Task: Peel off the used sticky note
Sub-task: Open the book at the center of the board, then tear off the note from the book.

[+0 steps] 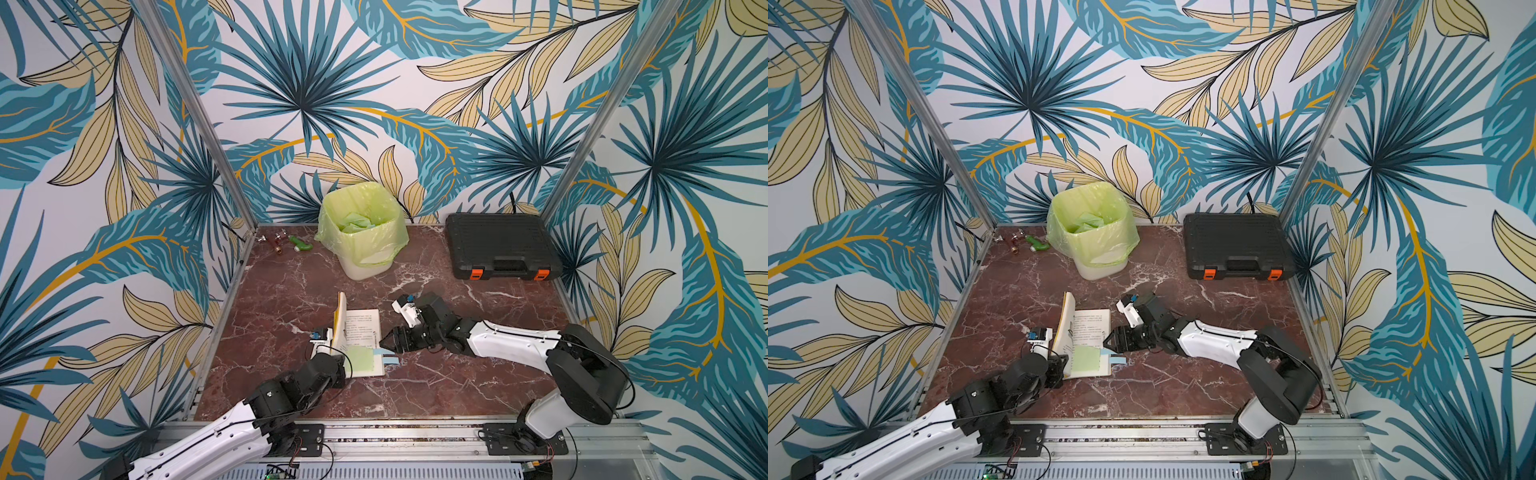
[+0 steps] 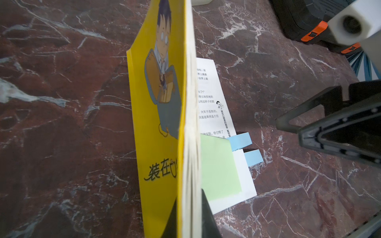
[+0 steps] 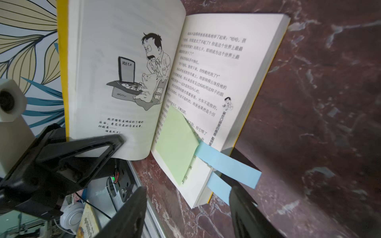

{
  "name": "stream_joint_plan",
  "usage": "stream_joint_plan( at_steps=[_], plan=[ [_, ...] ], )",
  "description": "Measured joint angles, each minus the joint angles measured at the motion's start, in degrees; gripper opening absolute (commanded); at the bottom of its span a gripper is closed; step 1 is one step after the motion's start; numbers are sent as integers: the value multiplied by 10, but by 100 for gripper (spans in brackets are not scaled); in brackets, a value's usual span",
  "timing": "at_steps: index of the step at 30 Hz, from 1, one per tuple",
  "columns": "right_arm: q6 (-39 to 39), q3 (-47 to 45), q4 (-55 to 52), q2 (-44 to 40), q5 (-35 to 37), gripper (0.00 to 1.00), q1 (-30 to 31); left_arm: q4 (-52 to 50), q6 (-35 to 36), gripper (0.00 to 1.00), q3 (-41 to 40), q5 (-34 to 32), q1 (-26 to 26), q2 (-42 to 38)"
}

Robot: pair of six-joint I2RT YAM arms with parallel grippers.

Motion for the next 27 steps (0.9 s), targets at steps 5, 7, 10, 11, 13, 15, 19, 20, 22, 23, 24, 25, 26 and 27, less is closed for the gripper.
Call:
stream_joint_plan(
  at_steps=[5,7,10,11,13,15,19,20,22,23,24,25,26,27],
  plan=[
    [56,3,41,53,-34,58,33,0,-4,0,-6,0,1,-14],
    [69,9,46,66,-41,57,43,-1,-5,0,-8,0,1,-19],
    [82,18,50,77,-47,55,47,-3,-5,0,-9,0,1,-26],
    [85,20,52,79,-49,55,47,-4,-5,0,-9,0,1,-27],
    [91,24,57,85,-51,55,47,-5,-5,0,-9,1,2,-28],
    [96,26,65,93,-53,55,48,-5,-5,0,-10,2,3,-28],
    [106,27,72,110,-54,54,50,-5,-3,0,-10,3,4,-29],
    [107,27,73,113,-54,54,52,-5,-3,0,-10,4,5,-30],
    [110,27,76,116,-55,54,53,-5,-3,0,-11,4,5,-32],
    [110,27,77,117,-55,54,54,-5,-3,0,-11,5,5,-32],
    [111,27,78,117,-55,54,54,-6,-3,0,-11,5,6,-34],
    [112,28,80,117,-55,54,55,-6,-3,0,-11,5,6,-35],
    [113,30,80,118,-55,53,55,-7,-3,0,-12,5,6,-36],
    [114,32,83,120,-56,53,55,-7,-3,0,-12,6,6,-37]
  ],
)
